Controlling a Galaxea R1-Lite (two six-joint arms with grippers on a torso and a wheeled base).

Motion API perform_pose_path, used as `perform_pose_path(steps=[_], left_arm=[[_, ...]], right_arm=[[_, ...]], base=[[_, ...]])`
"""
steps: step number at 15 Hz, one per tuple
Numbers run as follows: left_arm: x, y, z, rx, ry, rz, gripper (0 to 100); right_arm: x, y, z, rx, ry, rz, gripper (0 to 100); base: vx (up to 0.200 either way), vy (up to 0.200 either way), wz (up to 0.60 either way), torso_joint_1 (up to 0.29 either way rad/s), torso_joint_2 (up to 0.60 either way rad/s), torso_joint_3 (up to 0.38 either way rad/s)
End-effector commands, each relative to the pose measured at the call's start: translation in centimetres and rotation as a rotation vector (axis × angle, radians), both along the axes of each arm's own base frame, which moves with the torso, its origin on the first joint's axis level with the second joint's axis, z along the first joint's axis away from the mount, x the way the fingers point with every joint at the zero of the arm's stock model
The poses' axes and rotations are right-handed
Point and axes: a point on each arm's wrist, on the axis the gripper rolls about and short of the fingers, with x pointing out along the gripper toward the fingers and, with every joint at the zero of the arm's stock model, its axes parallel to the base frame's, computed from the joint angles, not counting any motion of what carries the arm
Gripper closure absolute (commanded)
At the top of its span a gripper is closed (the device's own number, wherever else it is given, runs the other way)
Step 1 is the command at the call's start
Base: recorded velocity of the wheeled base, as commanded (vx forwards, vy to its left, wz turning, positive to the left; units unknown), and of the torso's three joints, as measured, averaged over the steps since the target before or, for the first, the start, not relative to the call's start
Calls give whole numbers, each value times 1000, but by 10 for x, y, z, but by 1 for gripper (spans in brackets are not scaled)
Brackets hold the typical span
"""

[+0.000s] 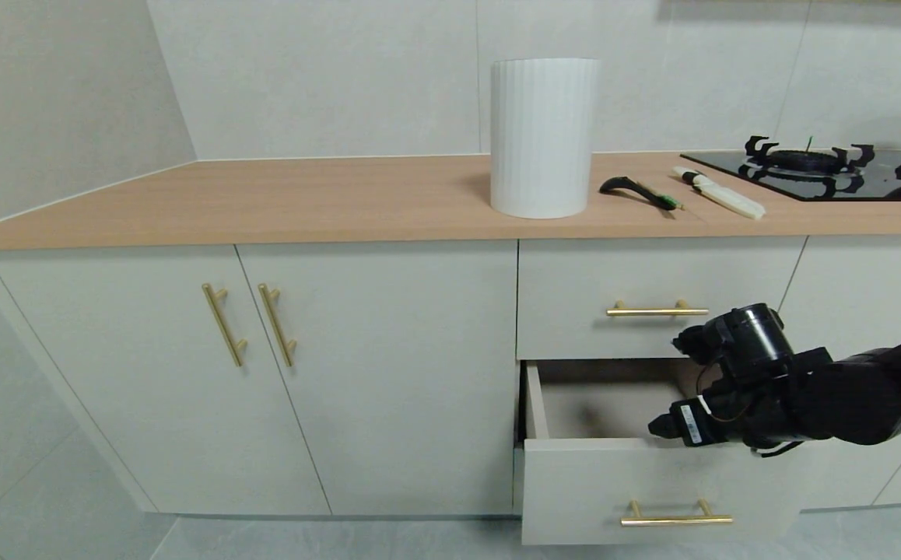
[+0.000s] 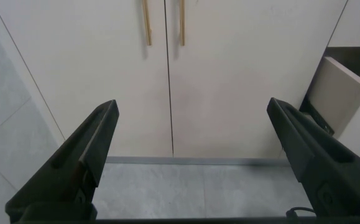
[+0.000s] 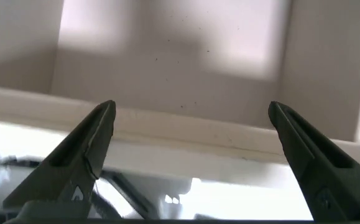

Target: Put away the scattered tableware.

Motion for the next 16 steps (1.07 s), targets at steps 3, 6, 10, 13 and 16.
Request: perform_pose_path(steps=[3,6,10,13,16], left_arm=[[0,0,0,0,0,1,0],[0,0,0,0,0,1,0],[0,0,0,0,-2,1,0],[0,0,0,0,0,1,0],[0,0,0,0,0,1,0]], right_arm=[[-12,-3,15,-21,10,26,0],[-7,1,17,-14,-1,28,0],[2,5,12,31,6,-25,0],[7,11,-15,-2,83,-15,0],[2,10,-16,-21,102,0,0]], base=[[0,0,0,0,0,0],[0,0,0,0,0,0],[0,0,0,0,0,0],[0,0,0,0,0,0],[0,0,0,0,0,0]])
